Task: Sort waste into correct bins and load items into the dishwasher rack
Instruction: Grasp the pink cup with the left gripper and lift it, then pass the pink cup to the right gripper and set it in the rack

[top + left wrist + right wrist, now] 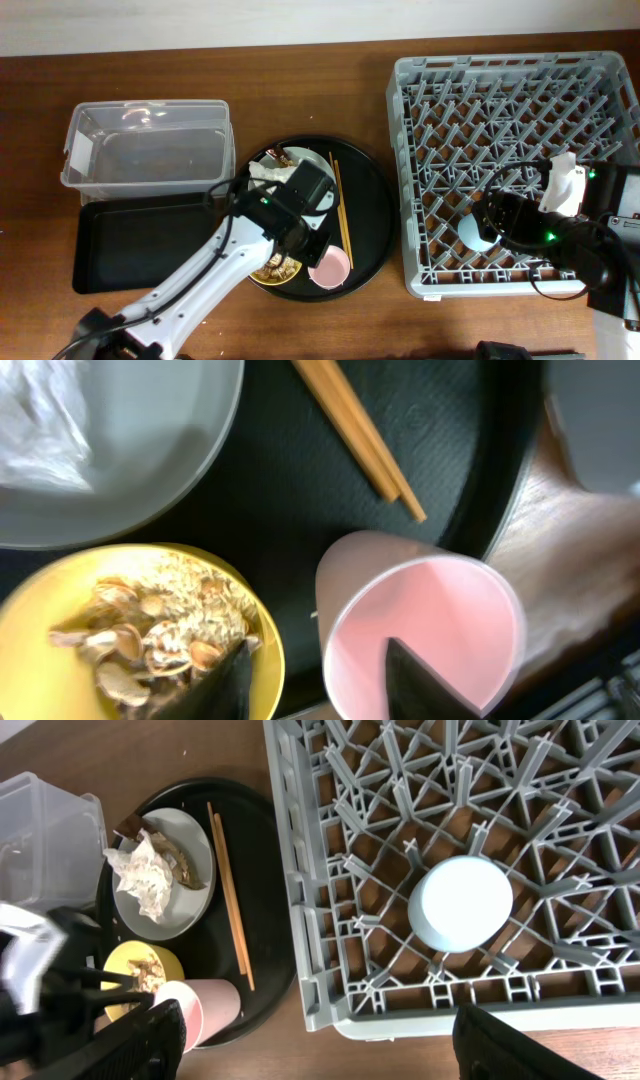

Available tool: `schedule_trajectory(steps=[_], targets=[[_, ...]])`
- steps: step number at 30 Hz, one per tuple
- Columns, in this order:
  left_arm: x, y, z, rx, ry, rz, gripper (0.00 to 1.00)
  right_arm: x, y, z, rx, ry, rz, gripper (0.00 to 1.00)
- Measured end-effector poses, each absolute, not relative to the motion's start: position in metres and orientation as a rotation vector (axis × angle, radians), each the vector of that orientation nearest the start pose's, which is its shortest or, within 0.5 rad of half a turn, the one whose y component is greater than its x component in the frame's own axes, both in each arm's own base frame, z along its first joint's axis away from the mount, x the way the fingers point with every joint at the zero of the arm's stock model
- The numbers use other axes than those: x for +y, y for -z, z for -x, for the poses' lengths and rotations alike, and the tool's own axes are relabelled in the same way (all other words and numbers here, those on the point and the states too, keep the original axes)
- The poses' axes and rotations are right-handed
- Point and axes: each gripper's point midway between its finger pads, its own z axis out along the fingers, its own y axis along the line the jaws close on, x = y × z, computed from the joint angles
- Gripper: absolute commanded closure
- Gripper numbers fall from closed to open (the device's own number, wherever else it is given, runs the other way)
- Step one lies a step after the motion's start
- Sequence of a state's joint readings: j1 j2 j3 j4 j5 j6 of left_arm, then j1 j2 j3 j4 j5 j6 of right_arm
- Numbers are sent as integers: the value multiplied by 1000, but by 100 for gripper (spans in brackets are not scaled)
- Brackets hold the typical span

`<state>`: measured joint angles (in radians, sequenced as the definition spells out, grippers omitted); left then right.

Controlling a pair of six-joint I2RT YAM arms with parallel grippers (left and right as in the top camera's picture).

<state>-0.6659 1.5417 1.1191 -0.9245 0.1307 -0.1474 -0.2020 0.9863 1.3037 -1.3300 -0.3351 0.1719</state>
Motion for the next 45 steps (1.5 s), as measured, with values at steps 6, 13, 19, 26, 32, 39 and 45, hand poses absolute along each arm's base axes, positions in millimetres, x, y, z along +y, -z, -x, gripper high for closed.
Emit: schedule_trajectory(steps=[6,13,19,26,32,39,45], targets=[[-212,-75,-224,2911,347,-767,78,13,-267,-220,2529,-420,-353,14],[-215,-63,-218,2909,364,-777,100,13,-267,-220,2529,-421,-353,14],[-217,-75,-212,2948,399,-786,100,13,-267,-220,2528,-425,-351,14],[-228,-210,-254,2616,1046,-744,100,68,-288,-217,2427,-751,70,14],[-221,-294,-250,2165,1697,-741,100,151,-307,-225,2147,-1136,539,14],[-214,-338,-240,1904,1971,-746,100,217,-347,-211,1834,-1385,893,15],[-215,-340,-238,1888,1994,-752,100,223,-353,-202,1797,-1444,935,13]])
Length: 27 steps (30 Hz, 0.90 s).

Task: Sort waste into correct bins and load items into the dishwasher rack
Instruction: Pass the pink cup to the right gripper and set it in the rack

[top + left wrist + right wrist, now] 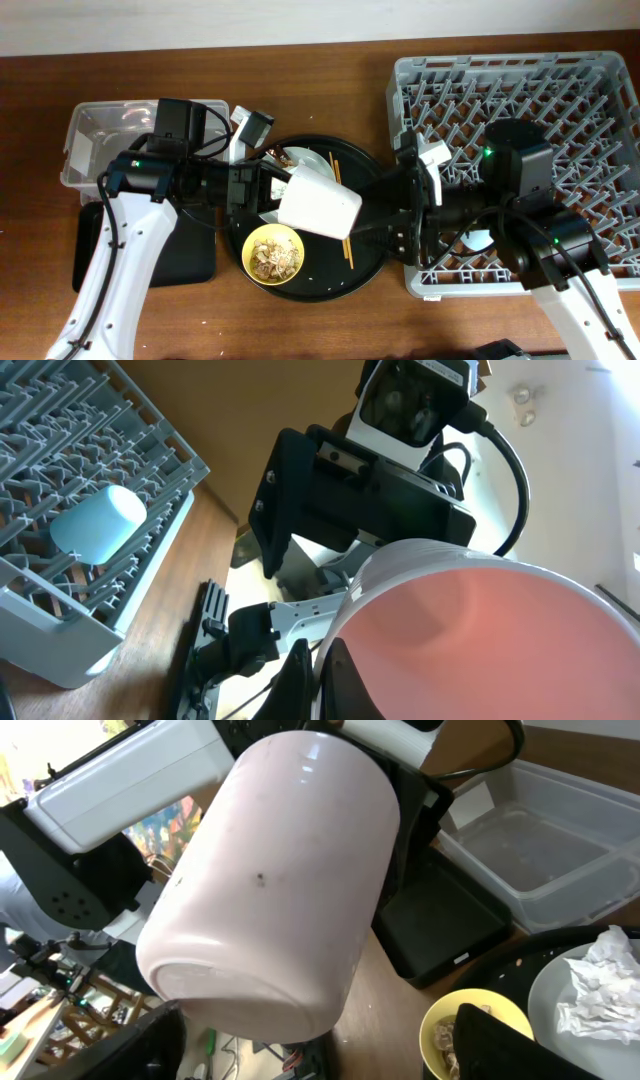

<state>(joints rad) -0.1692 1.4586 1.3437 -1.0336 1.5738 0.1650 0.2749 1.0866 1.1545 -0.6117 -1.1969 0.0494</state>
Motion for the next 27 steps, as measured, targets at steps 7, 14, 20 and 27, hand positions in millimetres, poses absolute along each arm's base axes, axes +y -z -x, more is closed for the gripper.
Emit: schedule_trajectory(steps=[7,14,20,27], targets=[[-218,-341,-236,1880,1993,-773,100,222,-363,-202,1743,-1476,947,14],[-219,-338,-238,1892,1953,-791,100,223,-368,-192,1686,-1540,1003,14],[-202,-336,-253,1904,1901,-714,100,216,-368,-198,1729,-1561,937,14],[-201,-332,-257,1921,1869,-706,100,227,-361,-197,1793,-1557,917,13]])
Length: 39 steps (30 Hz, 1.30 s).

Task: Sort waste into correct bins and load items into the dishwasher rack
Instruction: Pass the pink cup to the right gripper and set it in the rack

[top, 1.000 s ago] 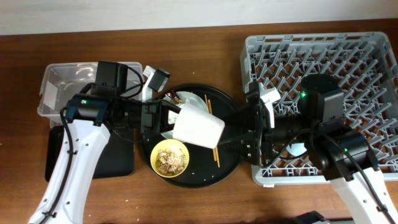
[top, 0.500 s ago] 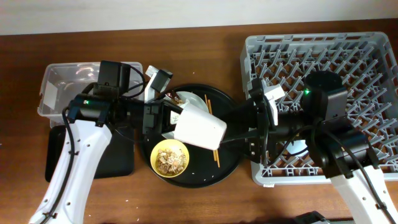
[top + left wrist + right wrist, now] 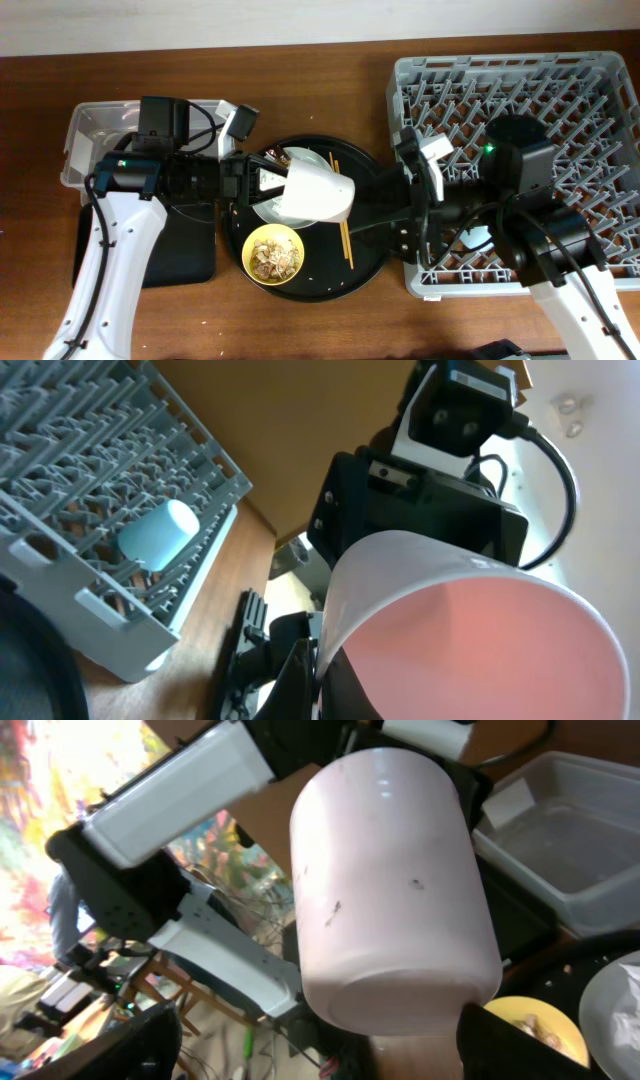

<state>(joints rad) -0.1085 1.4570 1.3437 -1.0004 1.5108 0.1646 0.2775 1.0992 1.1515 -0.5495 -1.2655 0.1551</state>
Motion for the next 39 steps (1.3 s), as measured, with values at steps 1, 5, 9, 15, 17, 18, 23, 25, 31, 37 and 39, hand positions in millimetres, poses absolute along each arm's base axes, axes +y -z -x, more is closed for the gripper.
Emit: schedule_trajectory(steps=[1,5,9,15,17,18,23,25,31,37,39], targets=[[-200,-331,-259,1925,1859,-703,100,229,-359,-200,1808,-1538,907,18],[-198,-328,-262,1942,1832,-698,100,231,-353,-210,1841,-1492,875,13],[-197,-324,-264,1967,1809,-686,100,231,-348,-213,1880,-1479,843,12],[-203,-327,-258,1947,1859,-703,100,214,-341,-233,1927,-1449,745,12],[-202,-330,-257,1930,1879,-702,100,210,-346,-233,1883,-1463,765,12],[-202,-332,-256,1923,1887,-703,100,209,-352,-231,1838,-1478,800,12],[-206,-333,-253,1917,1903,-721,100,229,-354,-211,1797,-1534,916,14],[-210,-332,-250,1921,1907,-738,100,240,-350,-206,1804,-1543,950,21],[-213,-330,-248,1933,1899,-752,100,251,-345,-213,1811,-1537,959,46],[-213,-324,-251,1968,1860,-747,1,247,-345,-215,1840,-1536,919,48],[-213,-313,-255,2037,1788,-733,1,233,-343,-221,1880,-1517,850,50]])
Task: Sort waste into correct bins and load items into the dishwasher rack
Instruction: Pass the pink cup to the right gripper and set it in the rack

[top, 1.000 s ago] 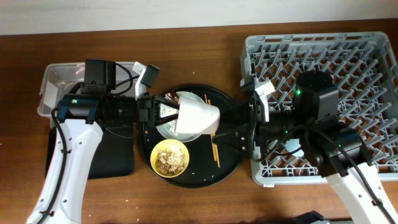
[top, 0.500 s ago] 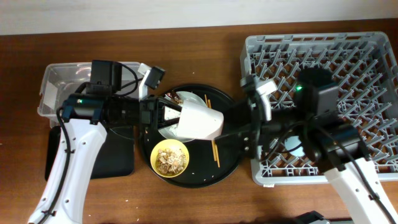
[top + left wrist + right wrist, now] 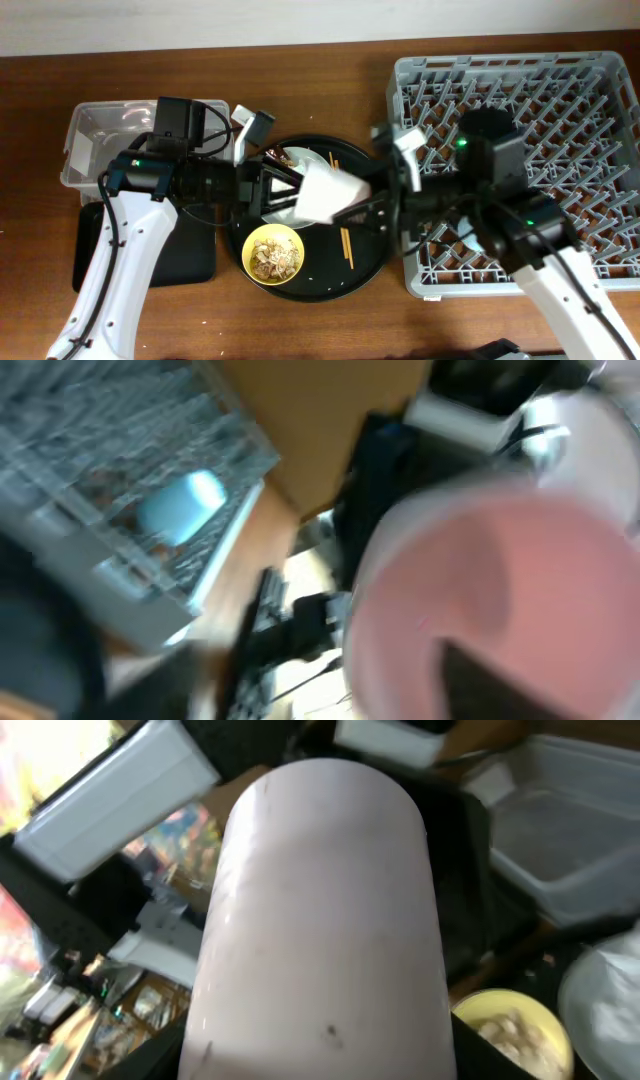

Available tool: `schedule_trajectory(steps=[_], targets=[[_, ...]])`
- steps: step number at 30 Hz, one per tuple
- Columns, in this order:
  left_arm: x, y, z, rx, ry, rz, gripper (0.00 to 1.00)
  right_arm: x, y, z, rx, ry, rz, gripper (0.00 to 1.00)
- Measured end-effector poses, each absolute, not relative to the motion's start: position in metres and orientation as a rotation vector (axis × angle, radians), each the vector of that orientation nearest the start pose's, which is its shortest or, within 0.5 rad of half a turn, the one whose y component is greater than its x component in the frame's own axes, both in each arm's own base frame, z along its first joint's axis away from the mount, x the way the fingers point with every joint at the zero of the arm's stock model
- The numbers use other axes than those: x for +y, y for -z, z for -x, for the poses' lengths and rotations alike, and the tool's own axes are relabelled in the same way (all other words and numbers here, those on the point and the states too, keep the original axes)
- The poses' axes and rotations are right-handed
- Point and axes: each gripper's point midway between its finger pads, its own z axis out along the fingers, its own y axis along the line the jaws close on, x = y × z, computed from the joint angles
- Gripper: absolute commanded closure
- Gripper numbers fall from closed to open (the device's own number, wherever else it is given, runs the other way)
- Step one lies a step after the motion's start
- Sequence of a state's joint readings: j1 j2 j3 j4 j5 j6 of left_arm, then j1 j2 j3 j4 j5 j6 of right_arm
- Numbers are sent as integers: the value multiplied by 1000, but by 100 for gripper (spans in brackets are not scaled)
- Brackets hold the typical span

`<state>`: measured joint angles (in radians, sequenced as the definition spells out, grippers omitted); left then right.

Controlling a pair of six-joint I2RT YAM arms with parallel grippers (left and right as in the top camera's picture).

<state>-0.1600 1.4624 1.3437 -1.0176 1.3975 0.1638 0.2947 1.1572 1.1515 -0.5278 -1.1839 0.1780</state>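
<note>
A pale pink cup (image 3: 330, 192) hangs on its side above the round black tray (image 3: 372, 262). My left gripper (image 3: 290, 190) is shut on its rim, with one finger (image 3: 490, 682) inside the cup (image 3: 500, 580). From the right, my right gripper (image 3: 375, 205) stands open around the cup's base end. The cup body (image 3: 325, 920) fills the gap between that gripper's (image 3: 320, 1060) fingers. The grey dishwasher rack (image 3: 520, 90) lies to the right and holds a light blue cup (image 3: 180, 505). The left wrist view is blurred.
On the tray are a yellow bowl of shells (image 3: 273, 255), a white plate with crumpled tissue (image 3: 290, 160) and chopsticks (image 3: 346, 242). A clear plastic bin (image 3: 145, 140) and a flat black rectangular tray (image 3: 150, 255) sit at the left.
My right gripper has come left so that its open fingers now flank the cup's base end. The left gripper still holds the cup by the rim over the tray.
My left gripper was down on the tray with one finger inside the pink cup while the right arm was over the rack. Then the left held the cup lifted and sideways, the right gripper facing it. Now the right gripper's fingers surround the cup.
</note>
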Motion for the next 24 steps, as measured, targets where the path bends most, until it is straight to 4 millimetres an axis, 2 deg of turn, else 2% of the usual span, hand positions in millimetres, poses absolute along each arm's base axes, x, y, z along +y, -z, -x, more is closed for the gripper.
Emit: schedule_trajectory(steps=[3,4,6,9,12,14,19,20,23,24], targets=[[-206,-282,-263,2239,1606,-662,1,182,-338,-238,2001,-1419,573,50],[-202,-272,-265,2300,1543,-639,1,157,-328,-243,2082,-1358,412,49],[-196,-259,-270,2373,1441,-616,1,100,-297,-255,2250,-1142,35,49],[-191,-251,-273,2414,1369,-605,1,15,-243,-251,2453,-727,-456,49],[-188,-246,-276,2440,1314,-599,1,-47,-209,-240,2544,-408,-752,49],[-185,-242,-278,2456,1281,-595,1,-69,-190,-240,2604,-297,-839,49],[-183,-238,-276,2485,1261,-586,1,-97,-140,-244,2760,-159,-1019,49],[-183,-238,-275,2490,1261,-586,1,-101,-130,-244,2789,-143,-1048,44],[-189,-236,-271,2499,1256,-615,1,-104,-118,-244,2824,-126,-1101,7],[-191,-236,-269,2501,1255,-628,1,-104,-118,-243,2826,-126,-1099,3]])
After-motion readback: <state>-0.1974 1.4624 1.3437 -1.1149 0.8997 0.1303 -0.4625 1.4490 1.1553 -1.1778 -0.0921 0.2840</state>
